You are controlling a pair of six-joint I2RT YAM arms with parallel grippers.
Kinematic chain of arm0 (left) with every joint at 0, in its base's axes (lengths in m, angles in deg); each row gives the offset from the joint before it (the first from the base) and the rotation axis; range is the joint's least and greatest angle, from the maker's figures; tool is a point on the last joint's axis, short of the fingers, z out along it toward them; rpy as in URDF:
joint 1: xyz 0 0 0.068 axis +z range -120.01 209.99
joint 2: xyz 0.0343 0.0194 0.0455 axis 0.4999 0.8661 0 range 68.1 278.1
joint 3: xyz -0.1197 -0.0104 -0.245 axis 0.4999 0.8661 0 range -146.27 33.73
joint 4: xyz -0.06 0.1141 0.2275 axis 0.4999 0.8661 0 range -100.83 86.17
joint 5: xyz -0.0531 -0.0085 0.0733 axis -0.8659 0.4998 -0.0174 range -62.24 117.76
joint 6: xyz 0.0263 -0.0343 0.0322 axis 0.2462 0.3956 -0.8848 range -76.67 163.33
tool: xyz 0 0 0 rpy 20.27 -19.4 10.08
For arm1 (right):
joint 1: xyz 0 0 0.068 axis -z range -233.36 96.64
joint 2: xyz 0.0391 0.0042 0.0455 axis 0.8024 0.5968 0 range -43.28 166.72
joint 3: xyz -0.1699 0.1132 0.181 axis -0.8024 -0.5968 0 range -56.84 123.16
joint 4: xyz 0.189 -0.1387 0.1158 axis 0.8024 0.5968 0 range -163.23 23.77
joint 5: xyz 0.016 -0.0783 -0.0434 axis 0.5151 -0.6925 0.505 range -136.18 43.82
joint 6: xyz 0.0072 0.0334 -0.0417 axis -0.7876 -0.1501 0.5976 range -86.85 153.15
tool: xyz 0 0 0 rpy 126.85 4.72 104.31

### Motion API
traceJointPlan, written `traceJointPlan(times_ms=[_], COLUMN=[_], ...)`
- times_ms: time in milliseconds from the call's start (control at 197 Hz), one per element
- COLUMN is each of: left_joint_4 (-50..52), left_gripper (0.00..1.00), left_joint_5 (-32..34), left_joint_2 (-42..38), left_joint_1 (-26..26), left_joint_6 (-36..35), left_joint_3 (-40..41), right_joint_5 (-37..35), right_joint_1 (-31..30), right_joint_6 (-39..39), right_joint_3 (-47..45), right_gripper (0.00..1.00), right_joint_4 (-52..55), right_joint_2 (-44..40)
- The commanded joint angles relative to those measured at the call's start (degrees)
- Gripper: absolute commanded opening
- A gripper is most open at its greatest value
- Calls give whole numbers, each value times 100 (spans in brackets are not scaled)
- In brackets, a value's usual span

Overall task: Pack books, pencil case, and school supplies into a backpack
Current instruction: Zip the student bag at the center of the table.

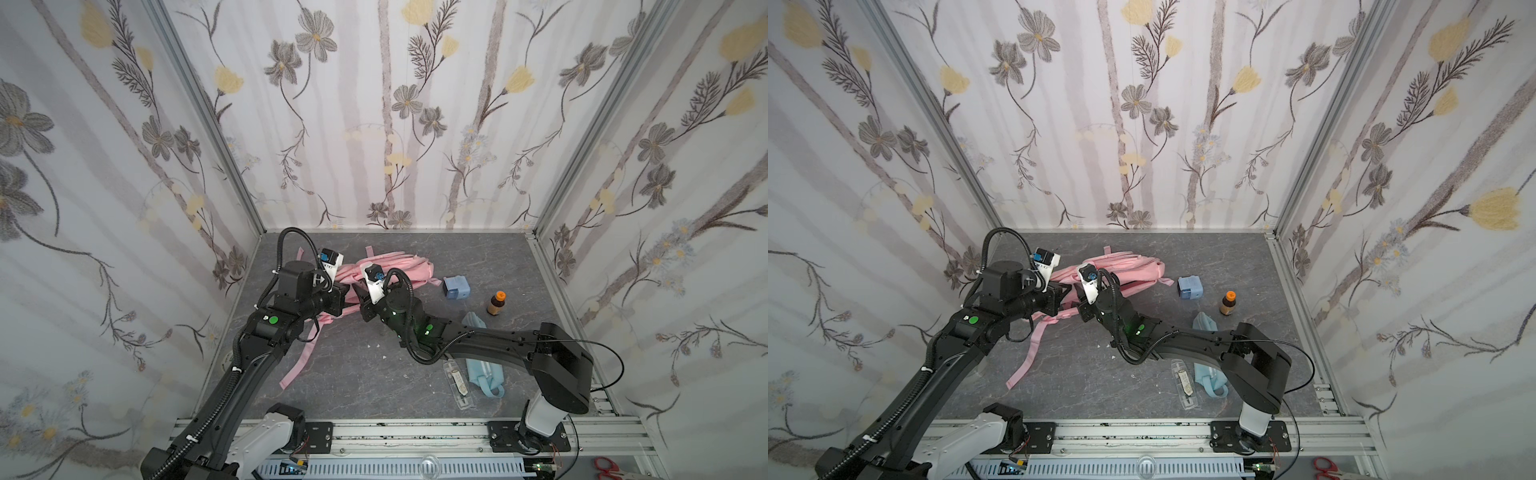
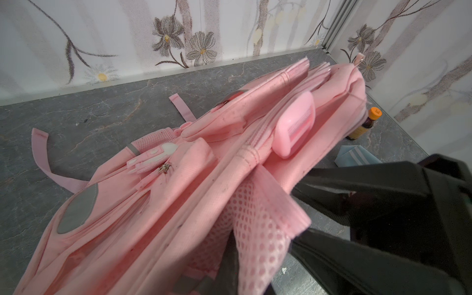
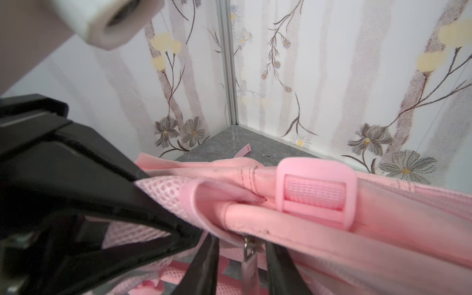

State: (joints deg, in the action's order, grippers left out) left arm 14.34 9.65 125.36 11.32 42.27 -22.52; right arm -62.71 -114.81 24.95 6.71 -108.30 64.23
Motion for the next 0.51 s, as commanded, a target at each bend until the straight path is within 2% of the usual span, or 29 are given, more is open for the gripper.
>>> traceJointPlan(times_ms=[0, 503], left_joint_4=[-1073, -1228], left_gripper=[0, 0], left_joint_5=[-547, -410], left_joint_2=[-61, 67], left_joint_1=[-22, -53], left_joint_6=[141, 37], left_joint_3=[-139, -146], right_joint_5=[765, 941], right_joint_1=[126, 228], right_joint_6=[-566, -599], right_joint_3=[-228, -159], right_gripper=[20, 0], right_joint_4=[-255, -39], right_joint_2=[-19, -62])
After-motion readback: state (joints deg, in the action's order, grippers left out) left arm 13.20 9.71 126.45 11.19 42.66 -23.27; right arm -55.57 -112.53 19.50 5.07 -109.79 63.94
